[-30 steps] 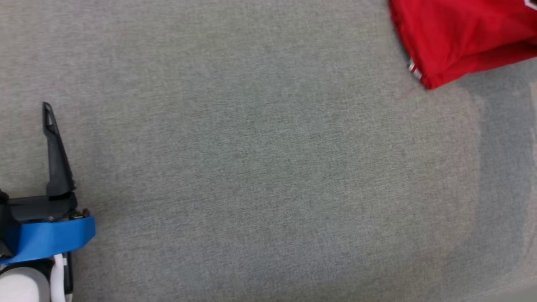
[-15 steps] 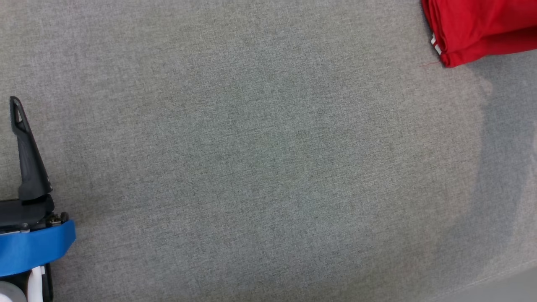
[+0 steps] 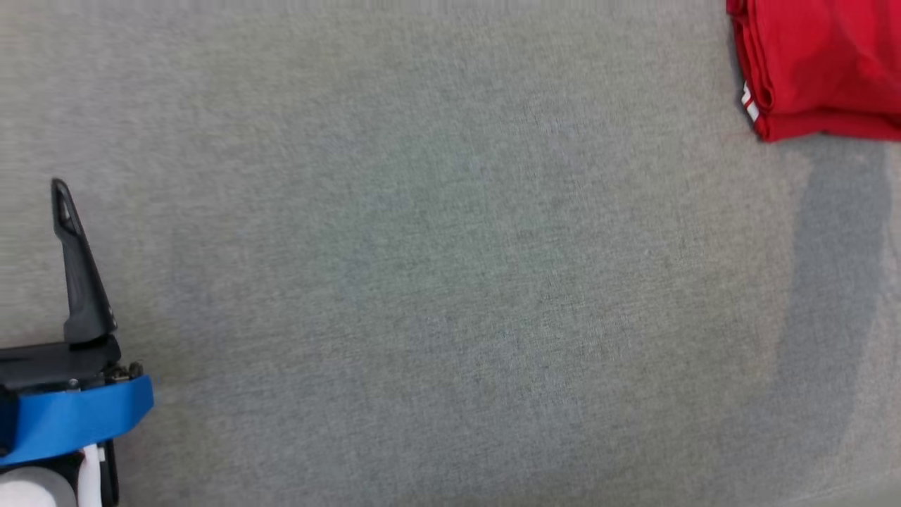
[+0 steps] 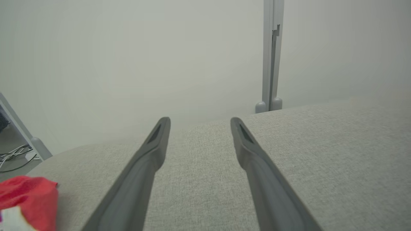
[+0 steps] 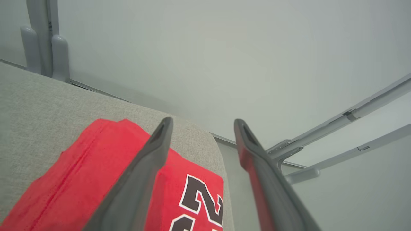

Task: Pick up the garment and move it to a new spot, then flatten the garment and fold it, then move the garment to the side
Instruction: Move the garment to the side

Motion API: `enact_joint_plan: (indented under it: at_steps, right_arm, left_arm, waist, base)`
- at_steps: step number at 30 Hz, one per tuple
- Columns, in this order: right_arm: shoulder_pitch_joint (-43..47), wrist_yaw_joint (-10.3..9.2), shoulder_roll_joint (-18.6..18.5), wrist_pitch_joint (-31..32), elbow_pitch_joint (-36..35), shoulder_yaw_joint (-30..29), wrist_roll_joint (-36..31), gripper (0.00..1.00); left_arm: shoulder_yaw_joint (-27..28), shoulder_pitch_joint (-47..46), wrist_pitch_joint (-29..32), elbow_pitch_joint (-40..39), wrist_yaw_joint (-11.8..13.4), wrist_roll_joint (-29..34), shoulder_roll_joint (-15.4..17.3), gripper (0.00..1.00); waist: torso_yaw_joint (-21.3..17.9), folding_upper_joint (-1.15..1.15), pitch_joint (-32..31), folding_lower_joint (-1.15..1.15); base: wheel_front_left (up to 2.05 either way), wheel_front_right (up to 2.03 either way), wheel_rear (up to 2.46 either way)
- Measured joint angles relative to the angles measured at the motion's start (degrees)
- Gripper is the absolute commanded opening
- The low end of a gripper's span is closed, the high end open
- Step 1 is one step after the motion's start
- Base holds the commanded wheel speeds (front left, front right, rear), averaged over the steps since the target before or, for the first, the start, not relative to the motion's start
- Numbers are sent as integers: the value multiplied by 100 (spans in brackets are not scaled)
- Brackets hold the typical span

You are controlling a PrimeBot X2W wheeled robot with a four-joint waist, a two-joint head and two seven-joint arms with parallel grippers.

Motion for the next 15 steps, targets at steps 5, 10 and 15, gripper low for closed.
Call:
enact_joint_plan:
  at_steps: [5,10,15]
  right_arm:
    - [310,-1,154,-55,-806,-358,-153,100]
    - [1406,-2,486,-59,-2019,-1039,-435,100]
    - [2643,-2,969,-62,-2897,-1561,-608,100]
  left_arm:
    - [1,167,-187,325,1,-163,-98,100]
    - [-60,369,-346,627,1,-312,-227,100]
    - [-136,540,-492,1016,-32,-449,-353,100]
  waist:
    - [170,-1,-475,-1]
    - [387,-1,-959,-2]
    - [605,-1,-1401,-1]
  base:
    - [0,0,0]
    - [0,0,0]
    - [0,0,0]
